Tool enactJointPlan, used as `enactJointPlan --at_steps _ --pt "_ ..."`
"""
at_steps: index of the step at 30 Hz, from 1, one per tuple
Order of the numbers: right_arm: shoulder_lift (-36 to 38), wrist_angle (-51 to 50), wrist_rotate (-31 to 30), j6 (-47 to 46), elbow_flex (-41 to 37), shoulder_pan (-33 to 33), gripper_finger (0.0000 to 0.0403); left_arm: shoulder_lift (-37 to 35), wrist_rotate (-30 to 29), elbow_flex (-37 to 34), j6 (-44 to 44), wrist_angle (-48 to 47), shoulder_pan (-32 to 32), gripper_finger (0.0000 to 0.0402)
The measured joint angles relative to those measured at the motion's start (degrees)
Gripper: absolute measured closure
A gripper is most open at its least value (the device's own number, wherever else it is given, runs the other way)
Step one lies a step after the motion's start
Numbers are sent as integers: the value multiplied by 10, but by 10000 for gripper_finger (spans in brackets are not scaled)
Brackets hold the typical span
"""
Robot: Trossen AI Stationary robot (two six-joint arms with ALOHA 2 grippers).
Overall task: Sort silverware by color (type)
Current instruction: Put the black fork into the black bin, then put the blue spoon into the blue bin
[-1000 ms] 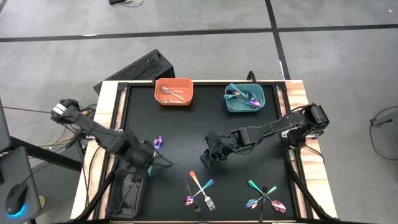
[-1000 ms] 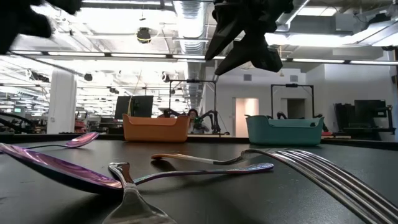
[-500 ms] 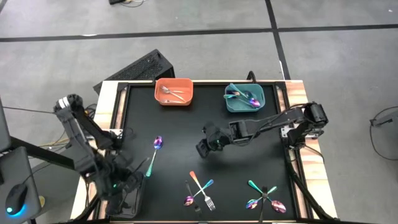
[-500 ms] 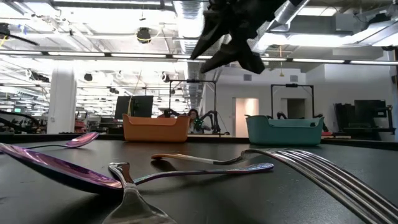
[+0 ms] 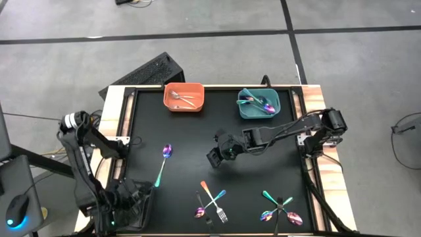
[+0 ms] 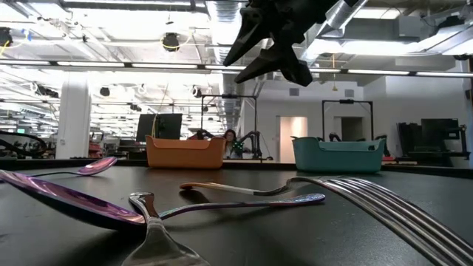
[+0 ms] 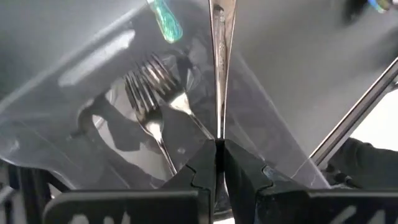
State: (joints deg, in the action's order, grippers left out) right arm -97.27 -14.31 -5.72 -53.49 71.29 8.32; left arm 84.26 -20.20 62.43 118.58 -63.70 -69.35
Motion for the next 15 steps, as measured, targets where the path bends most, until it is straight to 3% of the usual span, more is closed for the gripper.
enactJointPlan --at_steps 15 --pt "0 0 28 0 0 0 253 12 -18 0 -5 -28 -15 377"
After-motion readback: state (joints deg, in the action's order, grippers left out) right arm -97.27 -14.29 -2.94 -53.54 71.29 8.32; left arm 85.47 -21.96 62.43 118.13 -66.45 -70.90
